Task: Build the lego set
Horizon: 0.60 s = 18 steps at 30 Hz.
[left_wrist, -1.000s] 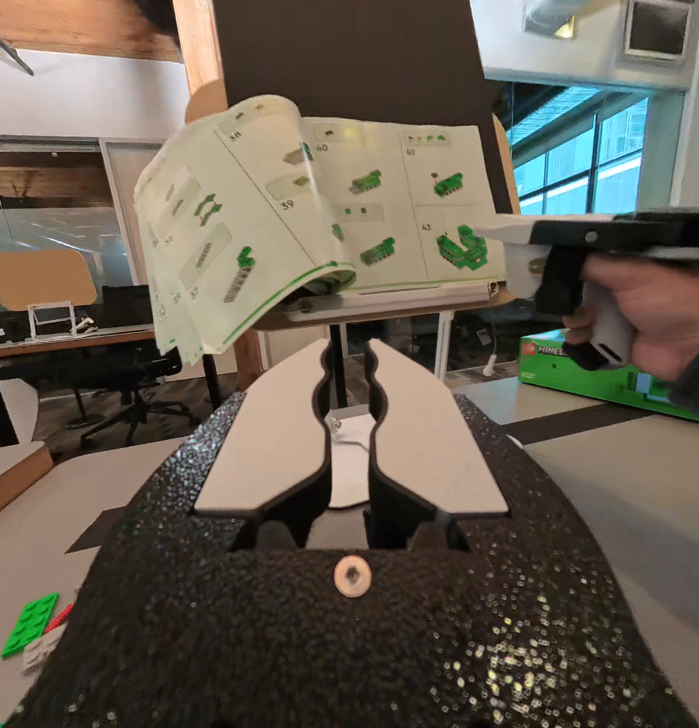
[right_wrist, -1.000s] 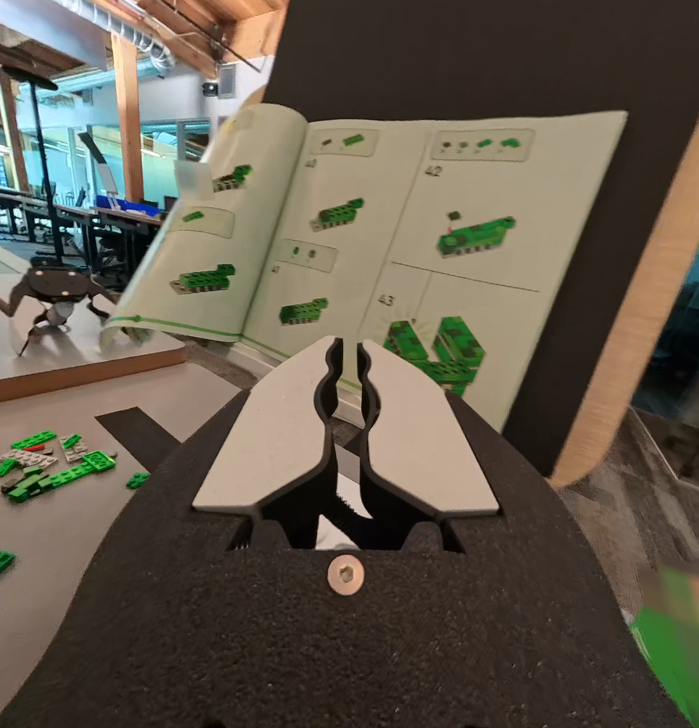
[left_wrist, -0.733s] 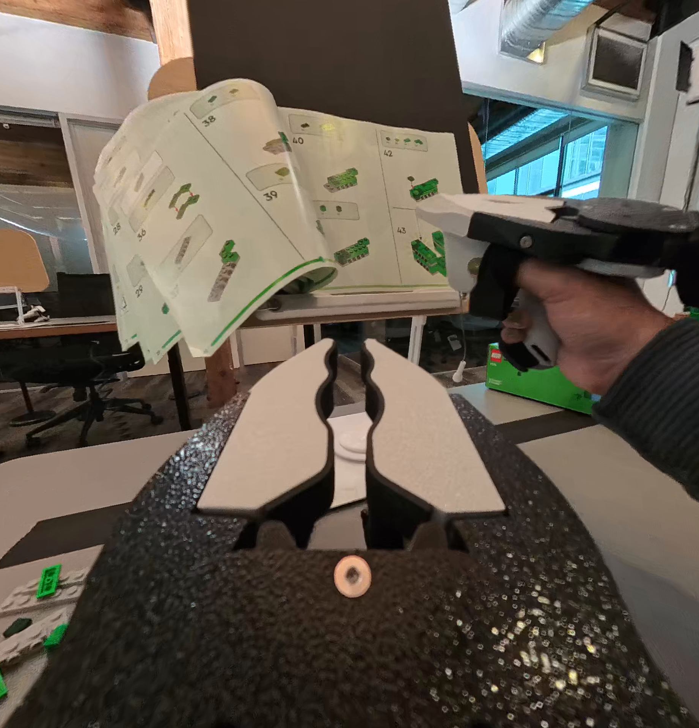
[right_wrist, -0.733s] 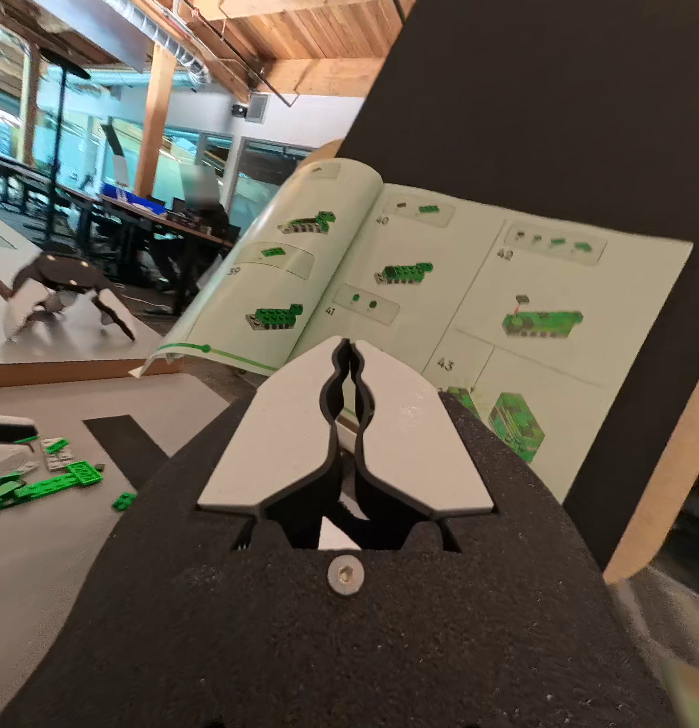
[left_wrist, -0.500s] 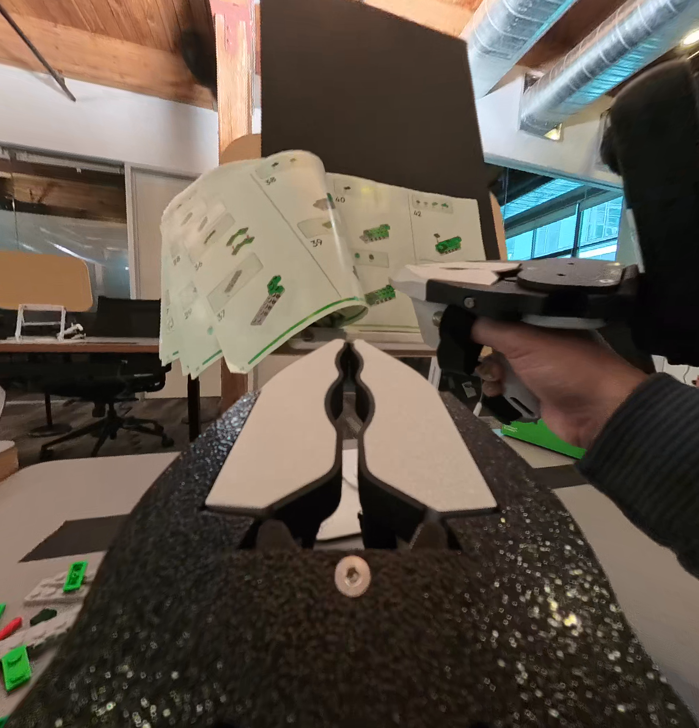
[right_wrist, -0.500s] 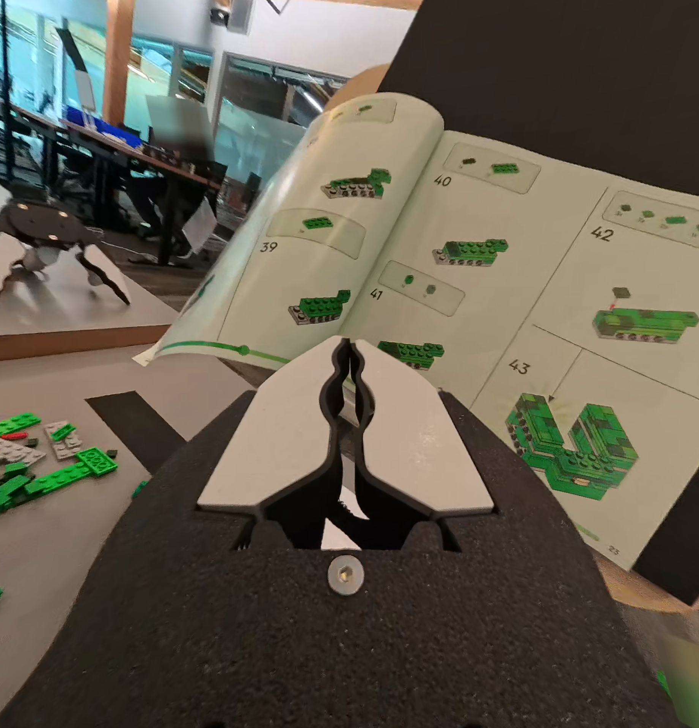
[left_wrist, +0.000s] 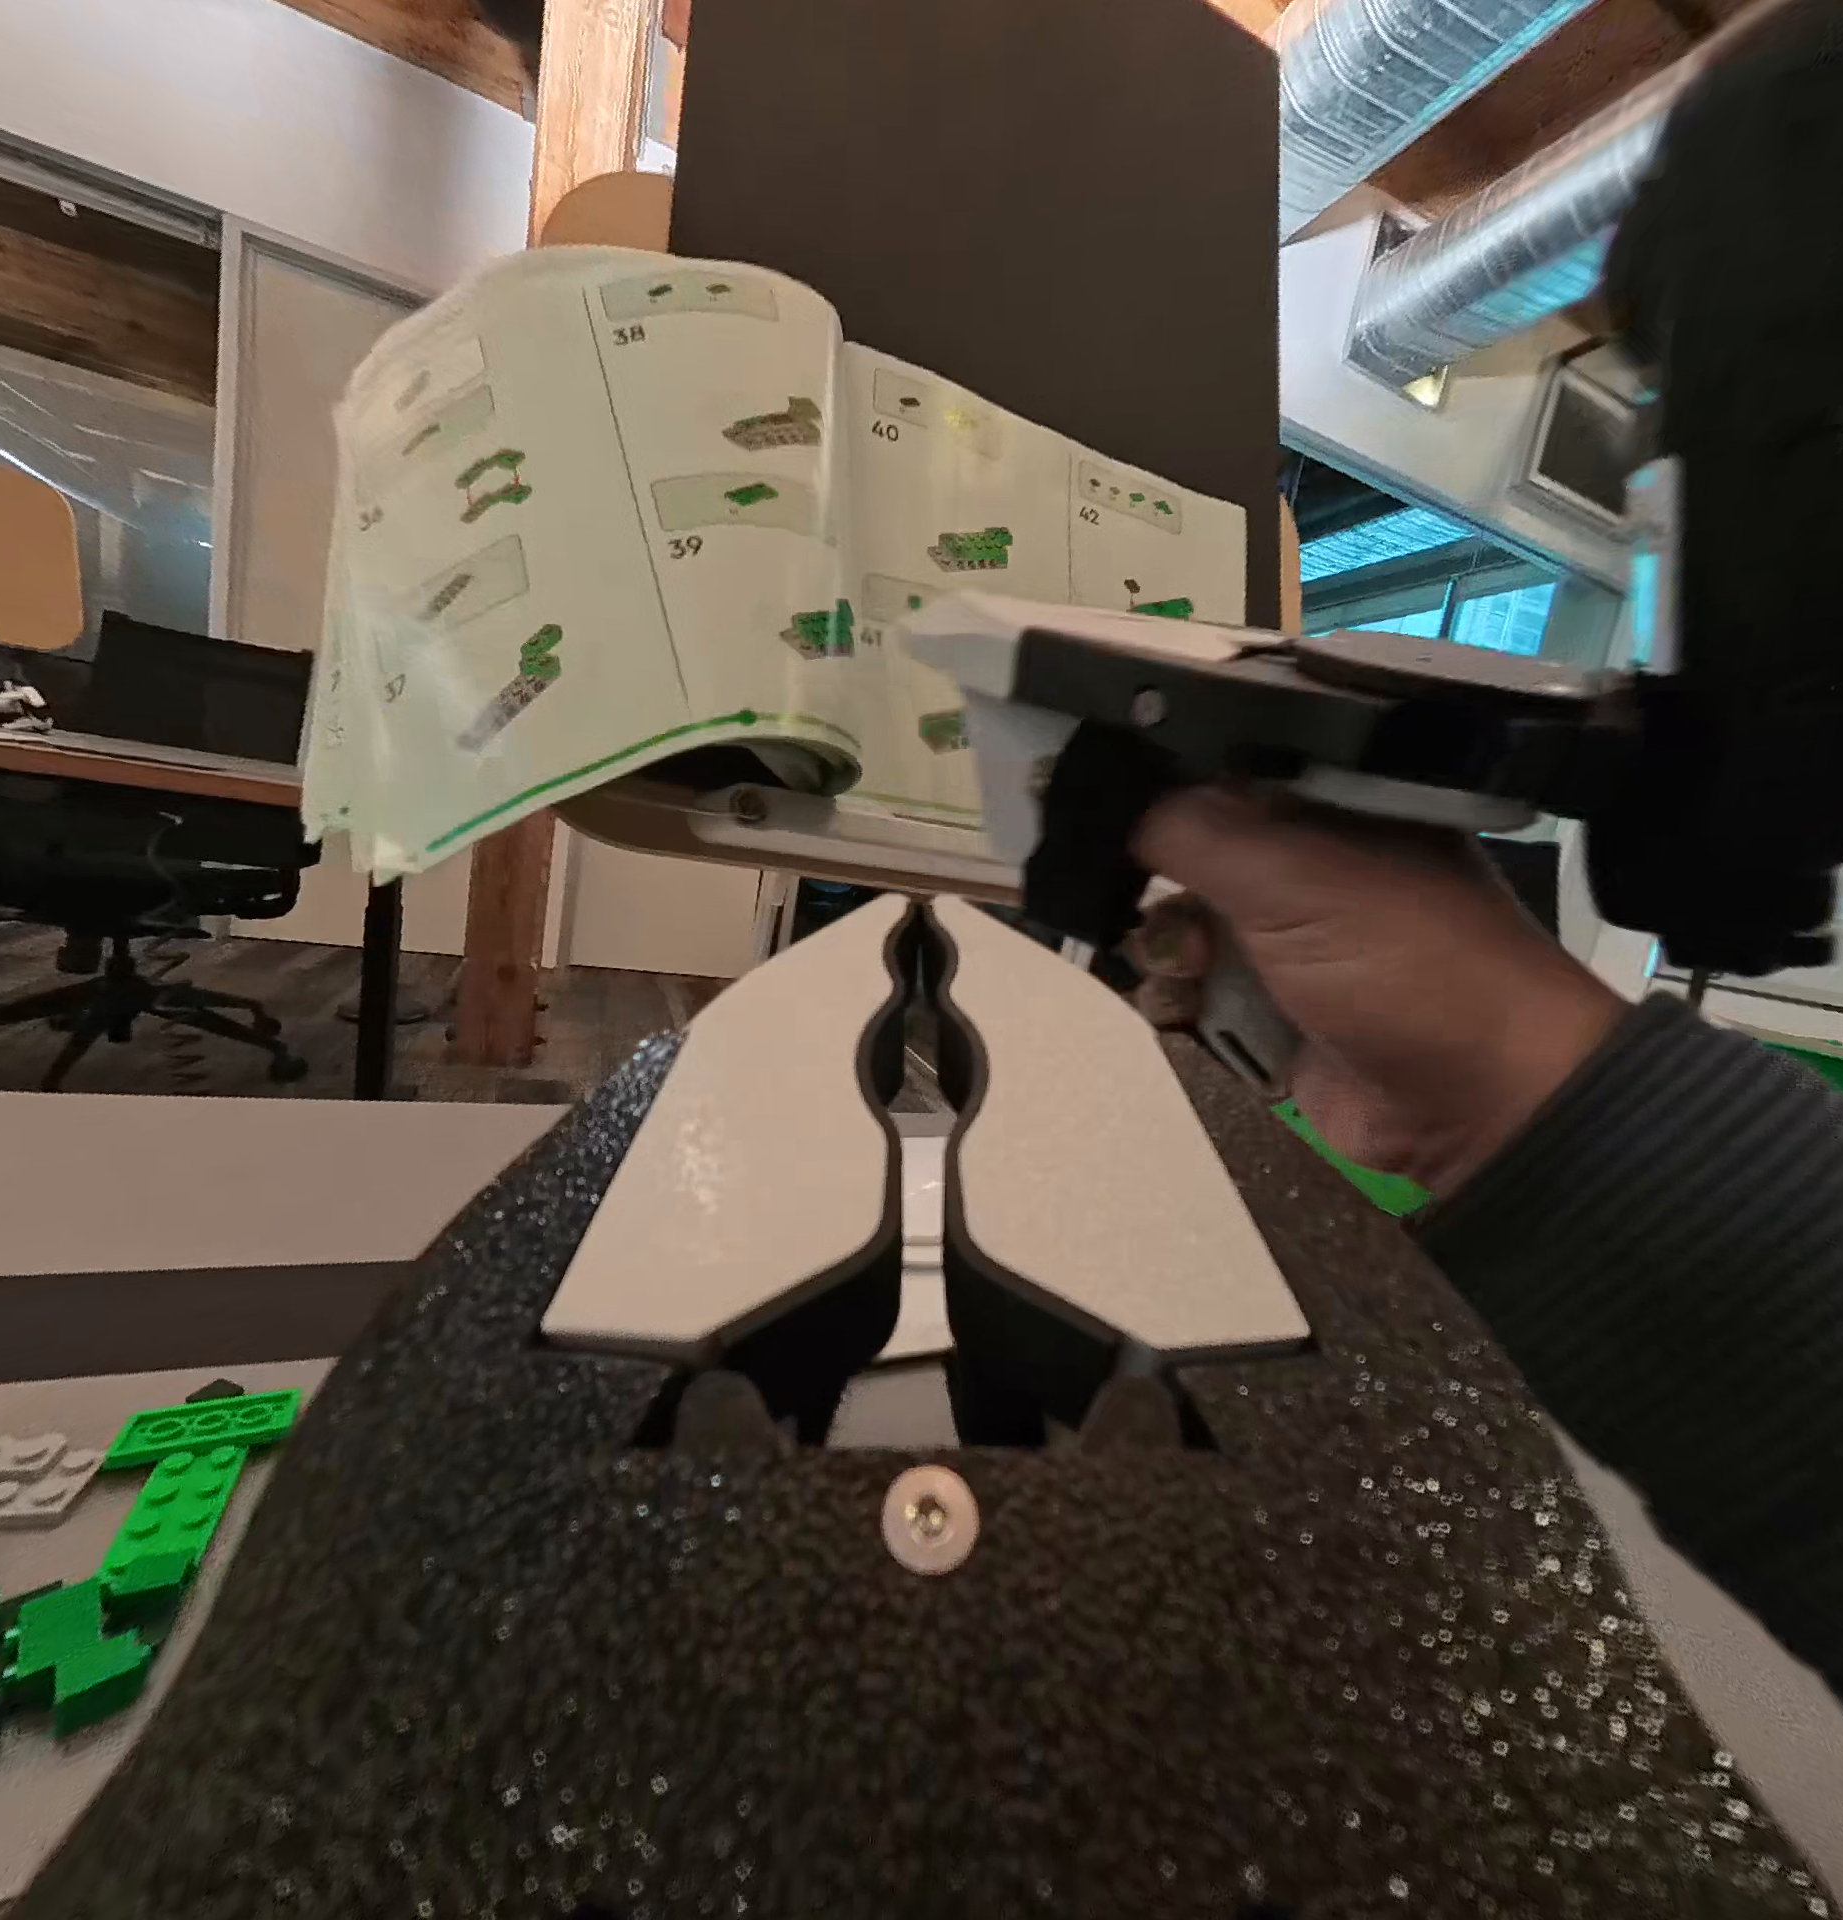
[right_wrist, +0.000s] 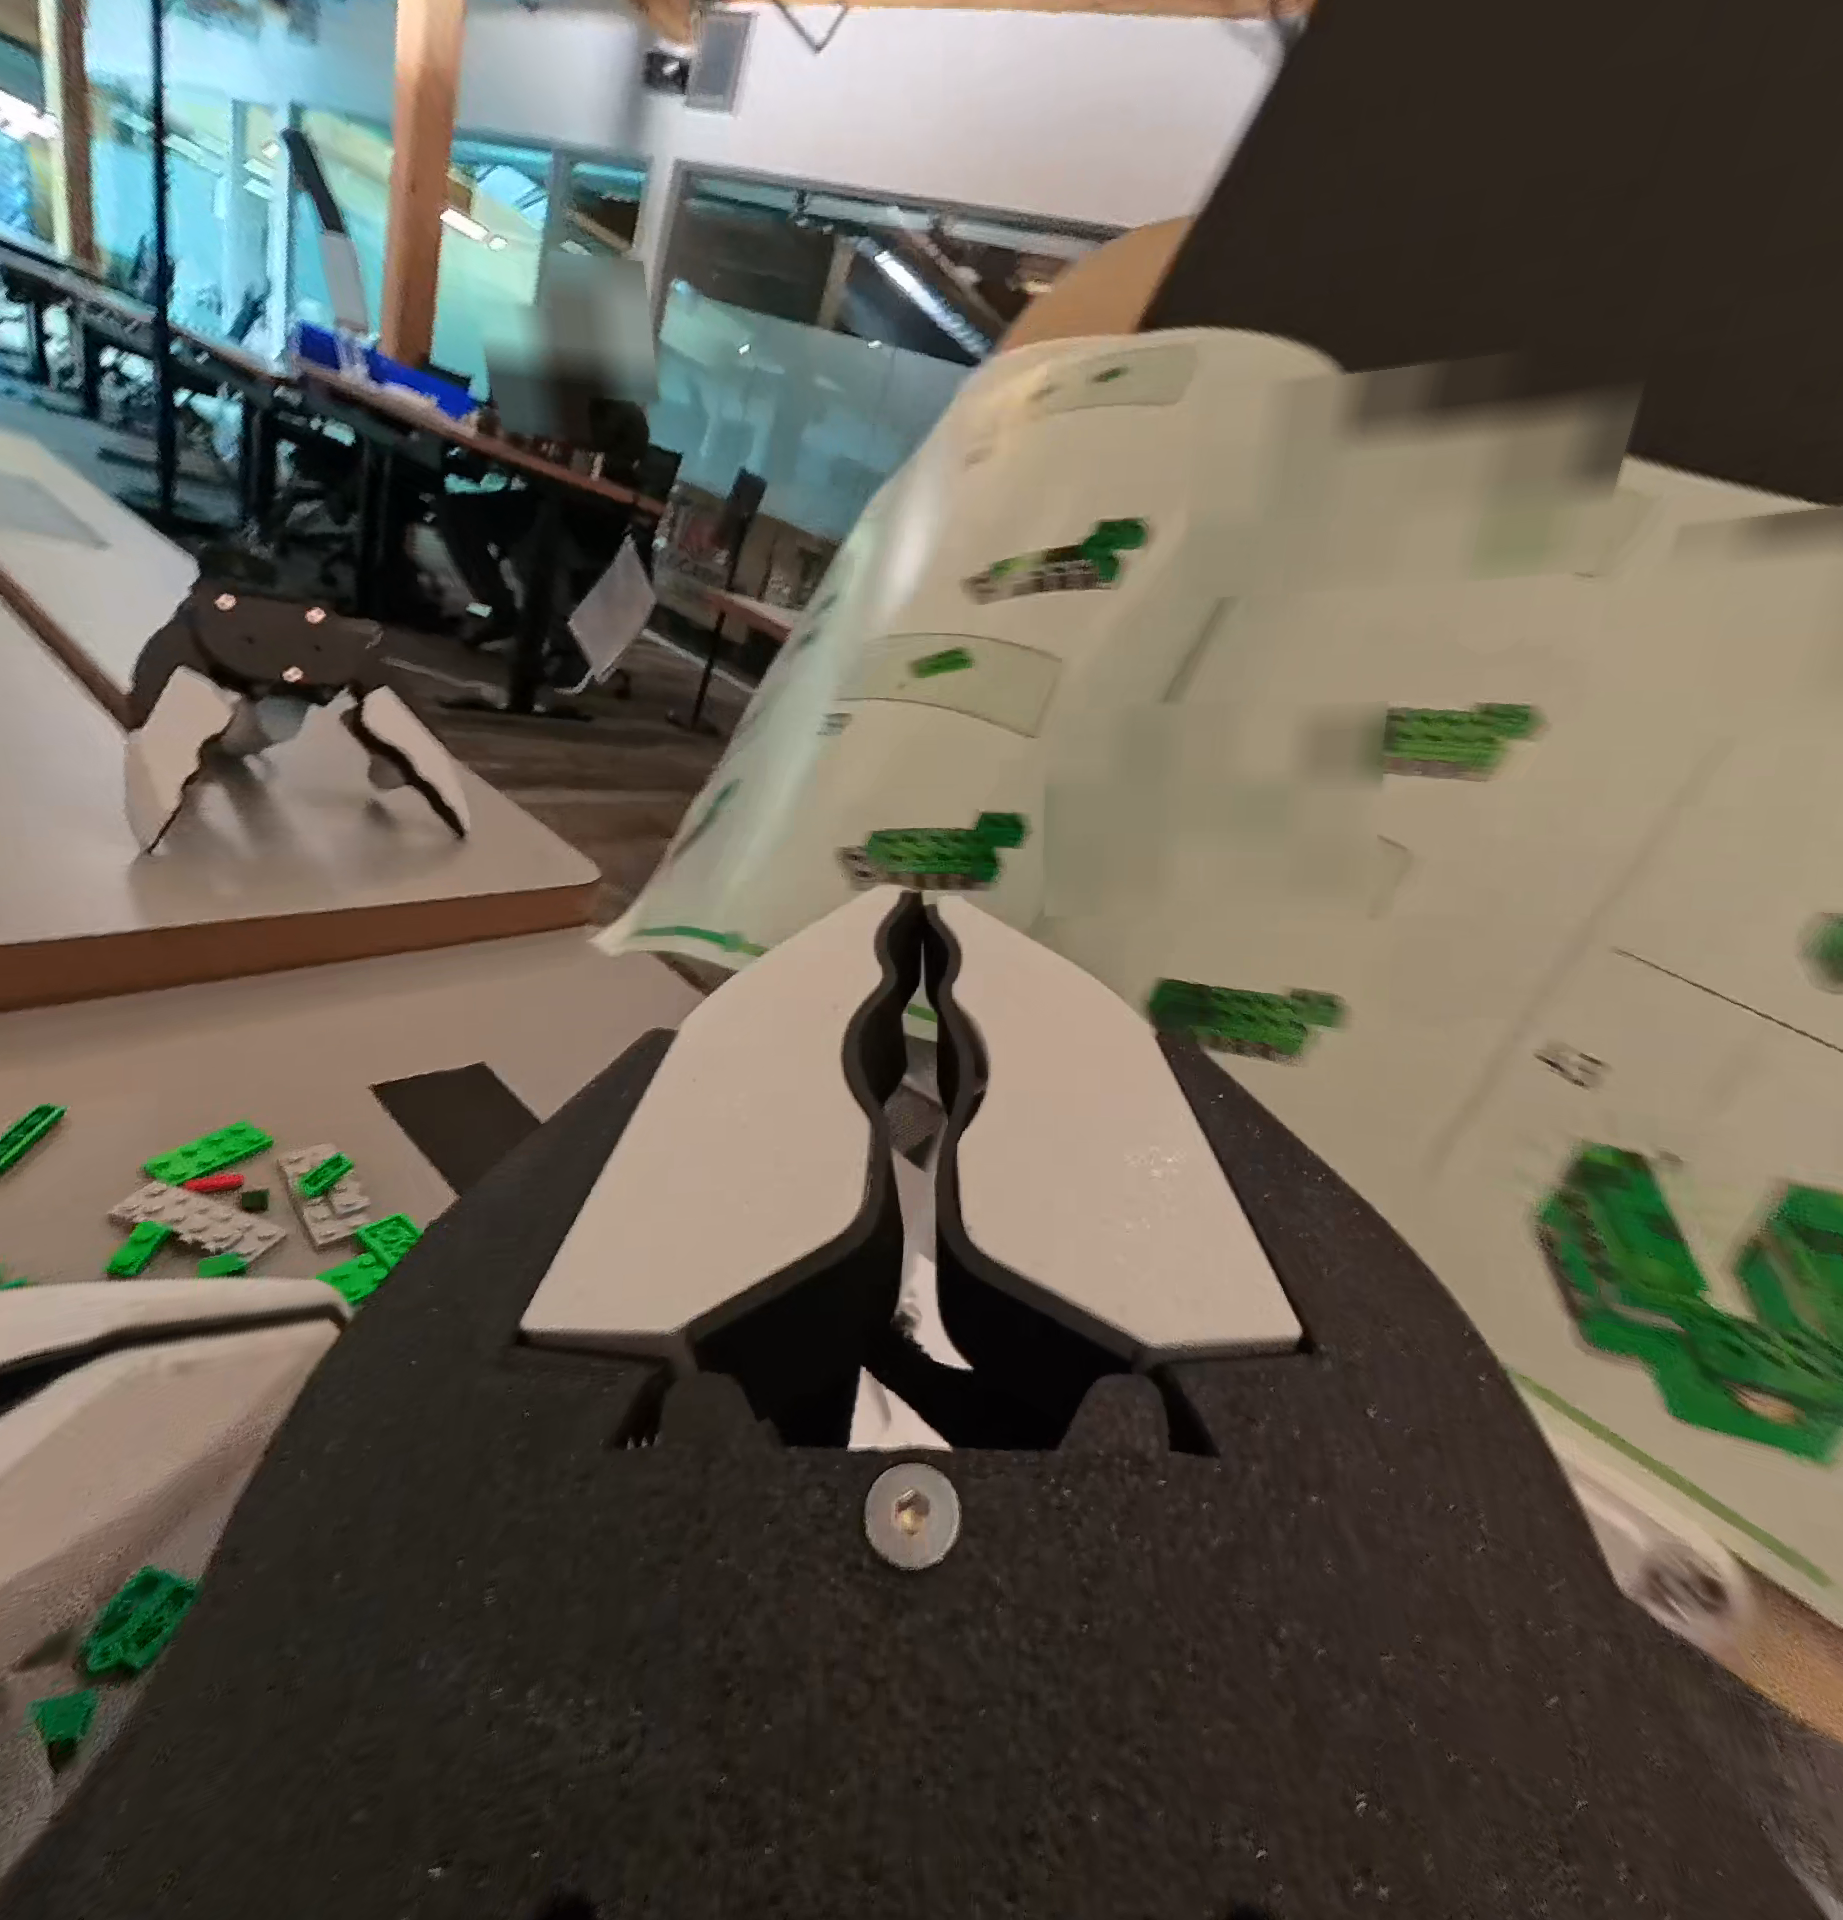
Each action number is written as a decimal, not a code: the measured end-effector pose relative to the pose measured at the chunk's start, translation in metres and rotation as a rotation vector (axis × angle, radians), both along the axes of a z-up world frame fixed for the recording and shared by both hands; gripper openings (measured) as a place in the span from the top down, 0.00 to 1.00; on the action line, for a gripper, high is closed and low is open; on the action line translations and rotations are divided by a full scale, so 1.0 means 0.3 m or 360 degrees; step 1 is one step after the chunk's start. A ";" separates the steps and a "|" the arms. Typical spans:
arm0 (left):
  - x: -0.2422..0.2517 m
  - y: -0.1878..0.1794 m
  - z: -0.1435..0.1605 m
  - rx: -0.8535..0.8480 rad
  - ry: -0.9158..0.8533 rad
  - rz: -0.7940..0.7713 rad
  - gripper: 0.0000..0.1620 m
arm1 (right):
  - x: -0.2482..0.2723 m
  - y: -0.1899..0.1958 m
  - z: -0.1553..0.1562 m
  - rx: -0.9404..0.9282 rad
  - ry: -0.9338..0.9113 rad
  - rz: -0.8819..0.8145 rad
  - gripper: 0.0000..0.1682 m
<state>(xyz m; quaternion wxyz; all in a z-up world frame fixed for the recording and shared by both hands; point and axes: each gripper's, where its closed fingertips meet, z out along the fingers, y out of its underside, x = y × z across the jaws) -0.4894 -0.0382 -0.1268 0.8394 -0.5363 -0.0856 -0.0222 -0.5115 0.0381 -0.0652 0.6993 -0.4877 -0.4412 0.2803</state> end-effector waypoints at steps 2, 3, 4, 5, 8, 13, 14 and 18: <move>0.029 0.012 -0.007 -0.0028 0.0048 -0.0082 1.00 | 0.095 0.046 -0.001 -0.0044 0.0089 -0.0116 1.00; 0.044 0.020 -0.011 -0.0056 0.0069 -0.0131 1.00 | 0.149 0.071 -0.018 -0.0048 0.0127 -0.0196 1.00; 0.052 0.026 -0.015 -0.0085 0.0086 -0.0152 1.00 | 0.206 0.093 -0.046 -0.0034 0.0154 -0.0281 1.00; 0.053 0.028 -0.018 -0.0104 0.0108 -0.0142 1.00 | 0.262 0.109 -0.083 -0.0019 0.0174 -0.0358 1.00; 0.044 0.027 -0.020 -0.0105 0.0134 -0.0084 1.00 | 0.423 0.104 -0.207 0.0092 0.0094 -0.0574 1.00; 0.049 0.030 -0.032 -0.0128 0.0236 -0.0039 1.00 | 0.540 0.091 -0.282 -0.0008 0.0210 -0.0678 1.00; 0.050 0.024 -0.026 -0.0118 0.0283 -0.0017 1.00 | 0.538 0.093 -0.280 -0.0013 0.0231 -0.0668 1.00; 0.057 -0.012 0.001 -0.0046 0.0480 0.0119 1.00 | 0.491 0.078 -0.345 0.0010 0.0128 -0.0557 1.00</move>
